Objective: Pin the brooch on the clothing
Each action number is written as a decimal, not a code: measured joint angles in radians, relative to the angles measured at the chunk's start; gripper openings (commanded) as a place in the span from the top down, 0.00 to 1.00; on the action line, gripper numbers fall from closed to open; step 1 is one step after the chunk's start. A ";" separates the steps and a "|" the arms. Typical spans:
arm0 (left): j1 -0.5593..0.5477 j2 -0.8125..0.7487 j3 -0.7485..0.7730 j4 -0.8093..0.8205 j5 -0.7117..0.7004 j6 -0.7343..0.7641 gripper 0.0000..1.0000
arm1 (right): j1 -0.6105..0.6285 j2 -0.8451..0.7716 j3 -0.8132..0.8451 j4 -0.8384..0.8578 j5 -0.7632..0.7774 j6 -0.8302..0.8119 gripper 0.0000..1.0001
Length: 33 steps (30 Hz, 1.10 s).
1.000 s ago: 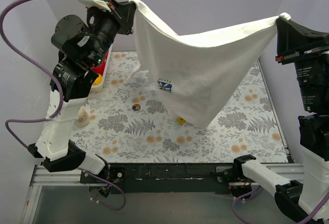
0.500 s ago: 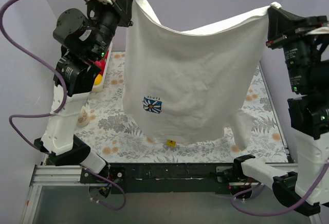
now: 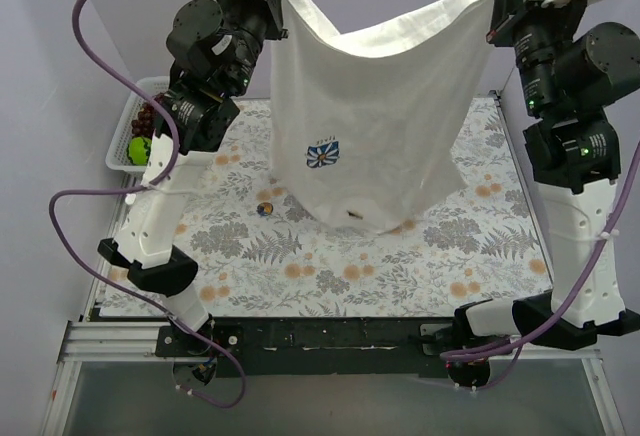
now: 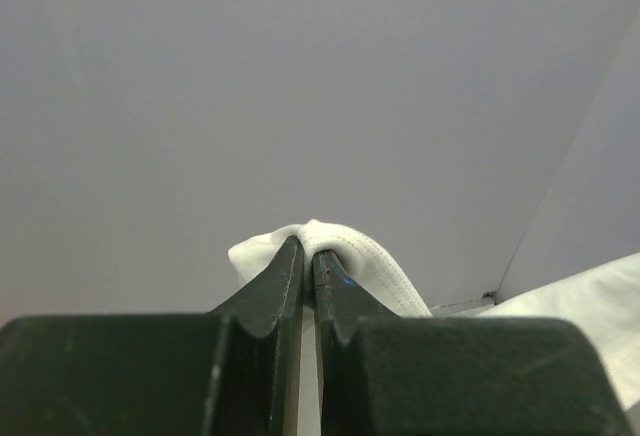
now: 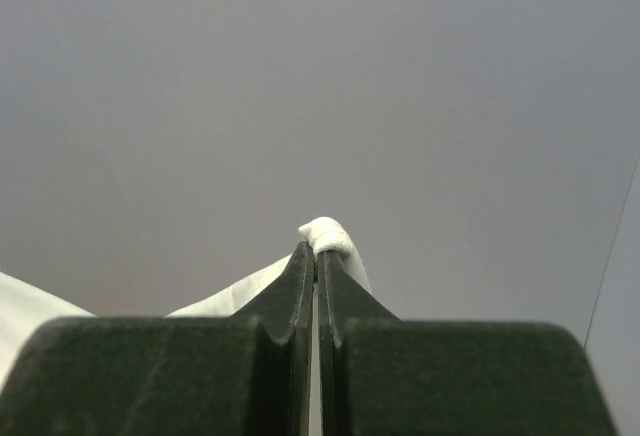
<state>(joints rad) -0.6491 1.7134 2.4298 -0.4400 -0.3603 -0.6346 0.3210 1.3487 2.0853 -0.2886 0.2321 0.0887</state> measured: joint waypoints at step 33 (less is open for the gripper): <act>-0.001 -0.405 -0.249 -0.049 0.141 -0.093 1.00 | 0.000 -0.416 -0.151 -0.015 -0.013 0.062 0.99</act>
<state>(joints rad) -0.6502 1.3087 2.1807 -0.4892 -0.2195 -0.7277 0.3210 0.9329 1.9343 -0.3035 0.2192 0.1509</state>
